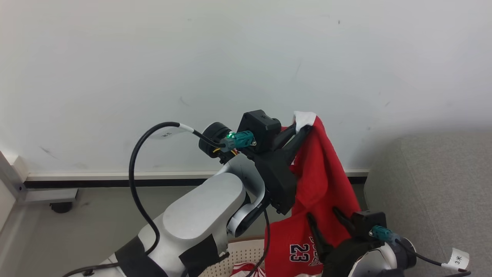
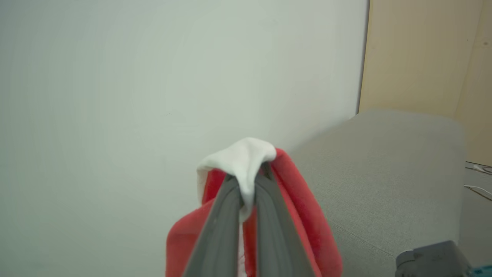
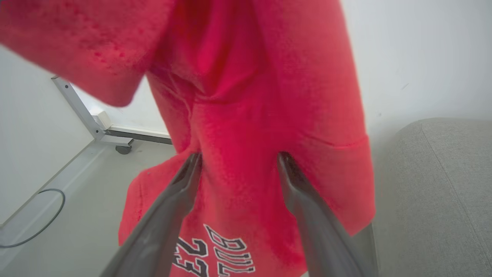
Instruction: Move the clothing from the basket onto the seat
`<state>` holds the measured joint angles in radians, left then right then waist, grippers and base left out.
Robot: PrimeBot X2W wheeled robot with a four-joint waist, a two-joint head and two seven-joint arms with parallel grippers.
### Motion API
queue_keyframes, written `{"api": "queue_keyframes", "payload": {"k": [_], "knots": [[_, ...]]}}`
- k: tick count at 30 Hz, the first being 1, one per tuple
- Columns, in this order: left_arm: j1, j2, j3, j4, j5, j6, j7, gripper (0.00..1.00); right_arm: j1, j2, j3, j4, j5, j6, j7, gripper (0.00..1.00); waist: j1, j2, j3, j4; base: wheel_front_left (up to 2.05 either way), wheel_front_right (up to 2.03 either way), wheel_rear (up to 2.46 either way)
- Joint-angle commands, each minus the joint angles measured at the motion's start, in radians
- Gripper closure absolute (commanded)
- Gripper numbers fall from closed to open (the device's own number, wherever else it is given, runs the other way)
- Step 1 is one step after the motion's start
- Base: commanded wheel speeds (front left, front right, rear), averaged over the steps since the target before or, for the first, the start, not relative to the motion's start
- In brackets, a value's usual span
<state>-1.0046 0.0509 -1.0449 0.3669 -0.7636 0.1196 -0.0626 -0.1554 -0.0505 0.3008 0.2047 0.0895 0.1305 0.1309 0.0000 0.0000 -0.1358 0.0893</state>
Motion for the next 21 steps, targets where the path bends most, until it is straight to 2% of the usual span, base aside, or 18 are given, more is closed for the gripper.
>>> {"api": "queue_keyframes", "payload": {"k": [1,11,17,18,19,20,21], "knots": [[0.001,-0.001,-0.006,-0.019,-0.023,0.002,0.003,1.0,-0.005,0.0,0.007,0.006,0.019,0.0,-0.009,0.0,0.0,0.0,-0.003,0.002,0.0,0.0,0.0],[0.002,-0.001,-0.044,-0.149,-0.105,0.021,0.035,1.0,-0.049,0.0,0.032,0.068,0.109,0.0,-0.061,0.0,0.0,0.0,-0.006,0.014,0.0,0.0,0.0],[0.007,-0.001,-0.054,-0.232,-0.168,0.039,0.05,1.0,-0.081,0.0,0.028,0.121,0.12,0.0,-0.087,0.0,0.0,0.0,-0.005,0.021,0.0,0.0,0.0],[0.007,-0.001,-0.052,-0.243,-0.177,0.042,0.05,1.0,-0.083,0.0,0.024,0.129,0.122,0.0,-0.087,0.1,0.0,0.0,-0.005,0.021,0.0,0.0,0.0],[0.006,-0.001,-0.052,-0.251,-0.184,0.049,0.053,1.0,-0.086,0.0,0.019,0.136,0.121,0.0,-0.092,0.42,0.0,0.0,-0.005,0.02,0.0,0.0,0.0],[0.003,-0.001,-0.053,-0.255,-0.187,0.052,0.056,1.0,-0.091,0.0,0.018,0.143,0.121,0.0,-0.096,0.97,0.0,0.0,-0.004,0.02,0.0,0.0,0.0],[0.001,-0.001,-0.053,-0.259,-0.193,0.058,0.057,1.0,-0.096,0.0,0.018,0.148,0.12,0.0,-0.099,1.0,0.0,0.0,-0.003,0.019,0.0,0.0,0.0]]}}
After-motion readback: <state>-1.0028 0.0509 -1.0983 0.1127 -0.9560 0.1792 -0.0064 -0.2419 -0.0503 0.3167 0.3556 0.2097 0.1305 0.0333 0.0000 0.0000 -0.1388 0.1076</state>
